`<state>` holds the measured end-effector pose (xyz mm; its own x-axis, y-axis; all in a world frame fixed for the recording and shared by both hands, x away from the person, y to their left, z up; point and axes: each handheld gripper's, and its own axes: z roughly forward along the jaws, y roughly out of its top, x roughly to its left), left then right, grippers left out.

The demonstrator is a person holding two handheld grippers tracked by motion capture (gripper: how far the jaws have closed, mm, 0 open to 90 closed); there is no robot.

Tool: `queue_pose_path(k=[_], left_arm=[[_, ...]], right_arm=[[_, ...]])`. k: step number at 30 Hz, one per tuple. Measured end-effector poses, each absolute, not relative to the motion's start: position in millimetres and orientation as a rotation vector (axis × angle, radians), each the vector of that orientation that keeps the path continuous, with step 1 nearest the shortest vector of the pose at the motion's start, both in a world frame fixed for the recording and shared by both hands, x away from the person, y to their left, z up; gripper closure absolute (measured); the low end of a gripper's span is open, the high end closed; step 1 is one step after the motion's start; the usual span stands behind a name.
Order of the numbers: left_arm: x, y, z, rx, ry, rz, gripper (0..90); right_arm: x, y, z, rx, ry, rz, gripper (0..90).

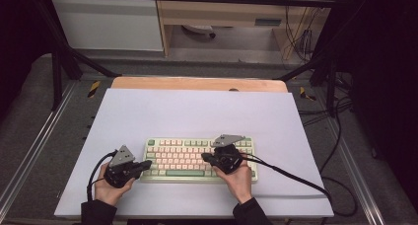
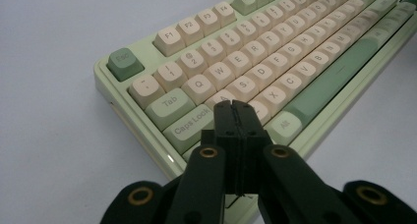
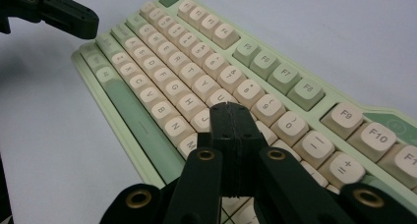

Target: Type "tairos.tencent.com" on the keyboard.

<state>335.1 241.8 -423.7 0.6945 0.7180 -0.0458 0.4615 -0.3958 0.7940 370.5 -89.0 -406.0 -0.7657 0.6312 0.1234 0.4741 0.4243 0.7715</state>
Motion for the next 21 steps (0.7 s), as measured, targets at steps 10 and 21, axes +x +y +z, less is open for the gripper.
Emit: queue_pose_path(k=[10,21], left_arm=[[335.0,241.7,-424.3,2.061,0.902,0.386,89.7],[335.0,241.3,-424.3,2.062,0.901,0.386,89.7]], right_arm=[[368.5,-81.5,-413.6,0.980,2.516,1.265,90.0],[367.0,-73.9,-424.5,0.971,2.550,1.266,90.0]])
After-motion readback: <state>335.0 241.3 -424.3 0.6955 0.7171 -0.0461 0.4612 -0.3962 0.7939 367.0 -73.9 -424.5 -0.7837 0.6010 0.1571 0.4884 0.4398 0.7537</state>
